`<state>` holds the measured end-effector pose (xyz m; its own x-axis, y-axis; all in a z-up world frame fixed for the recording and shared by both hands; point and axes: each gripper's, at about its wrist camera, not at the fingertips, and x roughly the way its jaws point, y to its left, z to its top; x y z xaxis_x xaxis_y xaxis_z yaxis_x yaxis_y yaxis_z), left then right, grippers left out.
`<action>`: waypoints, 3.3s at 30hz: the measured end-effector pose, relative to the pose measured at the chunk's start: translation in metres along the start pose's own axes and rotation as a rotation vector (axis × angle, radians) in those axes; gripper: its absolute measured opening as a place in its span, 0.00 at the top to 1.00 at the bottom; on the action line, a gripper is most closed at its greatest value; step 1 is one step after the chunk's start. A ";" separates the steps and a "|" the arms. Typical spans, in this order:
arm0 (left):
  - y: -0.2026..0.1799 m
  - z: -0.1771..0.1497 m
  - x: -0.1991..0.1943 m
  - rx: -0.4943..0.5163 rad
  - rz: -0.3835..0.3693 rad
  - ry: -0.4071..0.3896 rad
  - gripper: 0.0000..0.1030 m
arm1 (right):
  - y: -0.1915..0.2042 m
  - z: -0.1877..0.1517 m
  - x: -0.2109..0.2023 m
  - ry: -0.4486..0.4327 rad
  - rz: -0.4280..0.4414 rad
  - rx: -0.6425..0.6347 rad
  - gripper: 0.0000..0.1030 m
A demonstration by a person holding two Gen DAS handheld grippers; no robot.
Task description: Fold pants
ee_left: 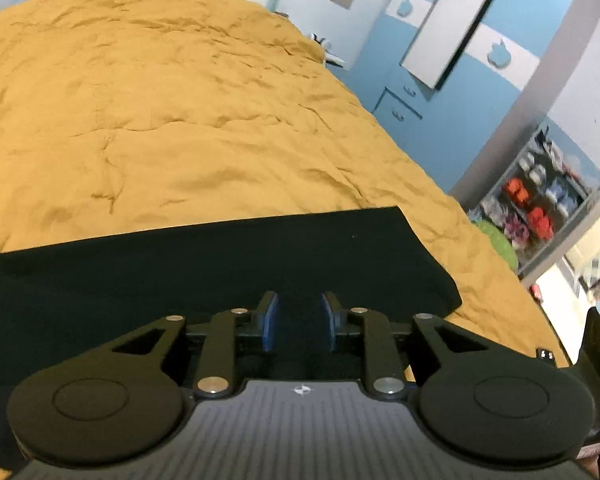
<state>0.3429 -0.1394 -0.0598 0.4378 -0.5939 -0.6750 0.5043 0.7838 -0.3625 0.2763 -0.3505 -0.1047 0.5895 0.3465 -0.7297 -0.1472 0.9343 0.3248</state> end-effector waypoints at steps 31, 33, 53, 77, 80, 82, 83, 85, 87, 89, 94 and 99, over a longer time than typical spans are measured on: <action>0.071 -0.065 -0.037 -0.107 0.231 0.037 0.74 | -0.029 0.060 0.058 -0.067 0.010 0.069 1.00; 0.071 -0.067 -0.035 -0.106 0.236 0.044 0.74 | -0.037 0.056 0.069 -0.030 0.025 0.101 1.00; 0.080 -0.069 -0.064 -0.176 0.262 -0.017 0.74 | -0.050 -0.008 0.073 0.073 0.304 0.642 0.95; 0.094 -0.035 -0.098 -0.175 0.360 -0.167 0.74 | -0.074 0.189 -0.091 -0.018 0.116 0.156 1.00; 0.097 -0.033 -0.081 -0.165 0.373 -0.142 0.74 | -0.109 0.191 -0.082 0.018 0.042 0.144 1.00; 0.100 -0.034 -0.071 -0.170 0.383 -0.124 0.74 | -0.132 0.185 -0.062 0.066 -0.002 0.153 1.00; 0.101 -0.035 -0.067 -0.175 0.387 -0.114 0.74 | -0.147 0.178 -0.050 0.099 -0.032 0.170 1.00; 0.103 -0.037 -0.060 -0.177 0.394 -0.097 0.74 | -0.170 0.162 -0.026 0.160 -0.108 0.187 1.00; 0.104 -0.040 -0.056 -0.175 0.393 -0.080 0.74 | -0.192 0.143 -0.008 0.198 -0.135 0.234 1.00; 0.106 -0.041 -0.052 -0.166 0.402 -0.065 0.74 | -0.203 0.132 0.001 0.205 -0.134 0.261 1.00; 0.113 -0.038 -0.046 -0.174 0.415 -0.050 0.74 | -0.183 0.135 -0.008 0.154 -0.140 0.190 1.00; 0.117 -0.034 -0.040 -0.179 0.416 -0.055 0.74 | -0.140 0.157 -0.054 -0.065 -0.058 -0.029 1.00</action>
<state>0.3591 -0.0174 -0.0973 0.6176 -0.2267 -0.7531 0.1424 0.9740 -0.1764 0.3896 -0.5132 -0.0165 0.6481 0.2869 -0.7055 -0.1342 0.9549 0.2651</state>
